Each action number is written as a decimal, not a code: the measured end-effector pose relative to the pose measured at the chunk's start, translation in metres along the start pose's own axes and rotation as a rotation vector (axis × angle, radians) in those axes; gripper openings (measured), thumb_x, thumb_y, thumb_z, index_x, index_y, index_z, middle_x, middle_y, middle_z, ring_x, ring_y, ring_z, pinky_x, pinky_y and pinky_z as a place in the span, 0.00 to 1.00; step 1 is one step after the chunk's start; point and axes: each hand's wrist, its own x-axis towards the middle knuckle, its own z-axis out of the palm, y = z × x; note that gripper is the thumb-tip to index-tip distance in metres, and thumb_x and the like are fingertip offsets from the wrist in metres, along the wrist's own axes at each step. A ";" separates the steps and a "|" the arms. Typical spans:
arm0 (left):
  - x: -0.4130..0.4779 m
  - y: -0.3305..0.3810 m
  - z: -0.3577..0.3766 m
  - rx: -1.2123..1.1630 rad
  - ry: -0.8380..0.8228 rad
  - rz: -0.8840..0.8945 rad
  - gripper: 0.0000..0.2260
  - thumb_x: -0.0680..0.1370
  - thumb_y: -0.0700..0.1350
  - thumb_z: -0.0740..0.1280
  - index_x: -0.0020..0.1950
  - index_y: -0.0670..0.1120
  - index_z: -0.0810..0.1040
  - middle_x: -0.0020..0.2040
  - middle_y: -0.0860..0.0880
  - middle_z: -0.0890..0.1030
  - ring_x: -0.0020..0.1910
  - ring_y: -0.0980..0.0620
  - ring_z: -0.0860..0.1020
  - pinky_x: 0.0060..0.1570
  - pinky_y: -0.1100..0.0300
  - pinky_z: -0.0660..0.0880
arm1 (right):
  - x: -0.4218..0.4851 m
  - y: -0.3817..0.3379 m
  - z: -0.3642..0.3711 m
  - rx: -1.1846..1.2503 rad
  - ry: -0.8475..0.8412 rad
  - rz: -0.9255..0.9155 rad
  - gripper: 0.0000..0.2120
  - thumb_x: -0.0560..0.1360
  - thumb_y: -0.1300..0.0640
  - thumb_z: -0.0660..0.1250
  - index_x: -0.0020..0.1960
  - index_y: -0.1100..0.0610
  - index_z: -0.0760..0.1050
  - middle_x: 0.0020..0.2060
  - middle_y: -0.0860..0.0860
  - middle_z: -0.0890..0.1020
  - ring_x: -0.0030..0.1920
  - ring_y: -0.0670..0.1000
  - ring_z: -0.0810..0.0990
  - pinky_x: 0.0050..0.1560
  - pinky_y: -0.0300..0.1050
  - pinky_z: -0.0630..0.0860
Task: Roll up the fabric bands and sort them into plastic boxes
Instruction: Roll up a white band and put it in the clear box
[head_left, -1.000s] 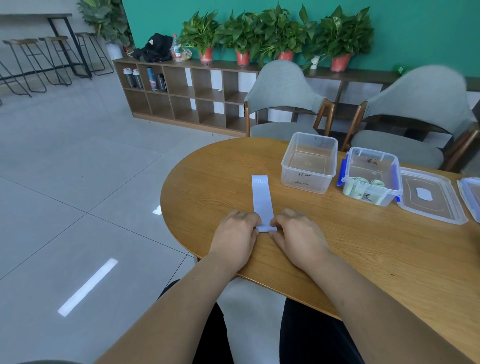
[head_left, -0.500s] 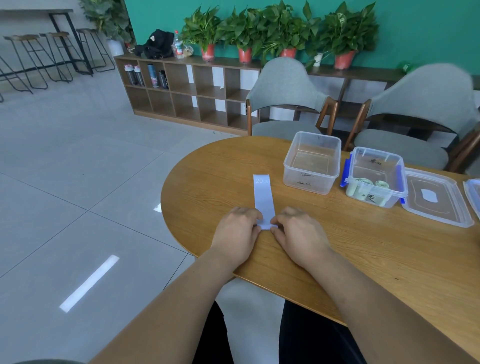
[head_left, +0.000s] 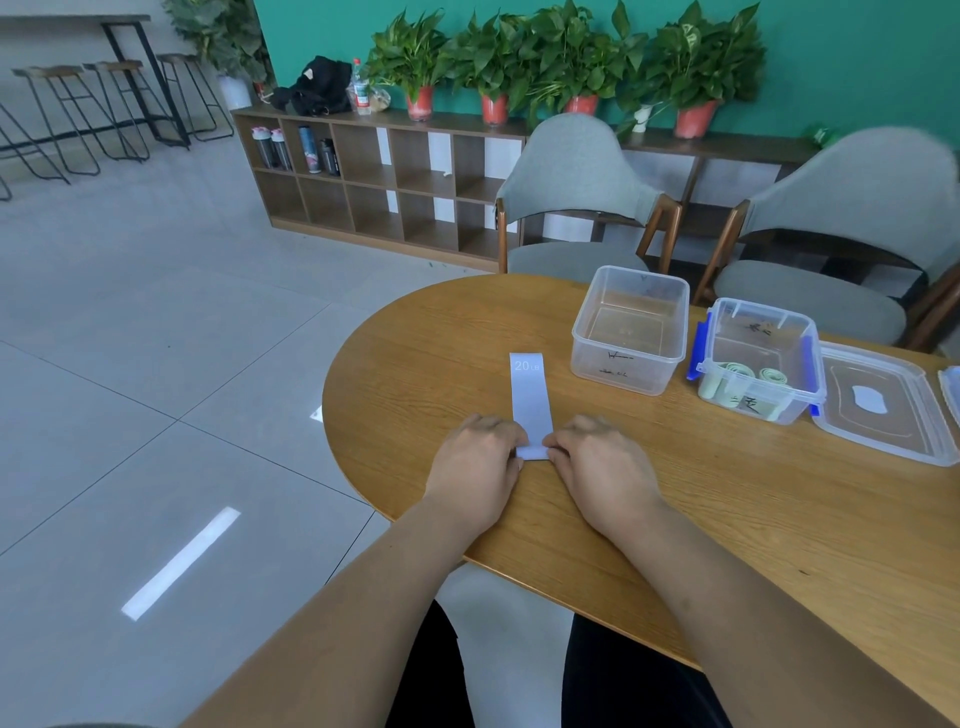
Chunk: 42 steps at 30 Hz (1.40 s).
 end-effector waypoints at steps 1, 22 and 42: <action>0.000 0.000 0.000 -0.005 0.007 -0.004 0.09 0.78 0.43 0.73 0.58 0.51 0.82 0.51 0.55 0.82 0.53 0.51 0.77 0.53 0.55 0.76 | 0.000 0.001 0.000 0.010 0.016 0.001 0.10 0.82 0.51 0.67 0.61 0.47 0.83 0.53 0.45 0.82 0.56 0.51 0.79 0.48 0.46 0.77; 0.011 -0.005 0.006 0.024 0.036 -0.010 0.09 0.80 0.43 0.70 0.60 0.51 0.82 0.51 0.54 0.82 0.52 0.50 0.75 0.51 0.53 0.76 | 0.011 0.006 0.000 0.042 0.030 -0.001 0.08 0.81 0.51 0.68 0.59 0.48 0.81 0.52 0.44 0.82 0.57 0.48 0.76 0.47 0.47 0.79; 0.030 -0.013 0.014 0.008 -0.016 -0.036 0.12 0.82 0.44 0.68 0.64 0.46 0.85 0.57 0.48 0.79 0.58 0.45 0.75 0.58 0.47 0.76 | 0.026 0.005 0.007 0.042 0.010 0.034 0.12 0.81 0.54 0.68 0.64 0.49 0.78 0.56 0.47 0.80 0.59 0.53 0.77 0.50 0.49 0.78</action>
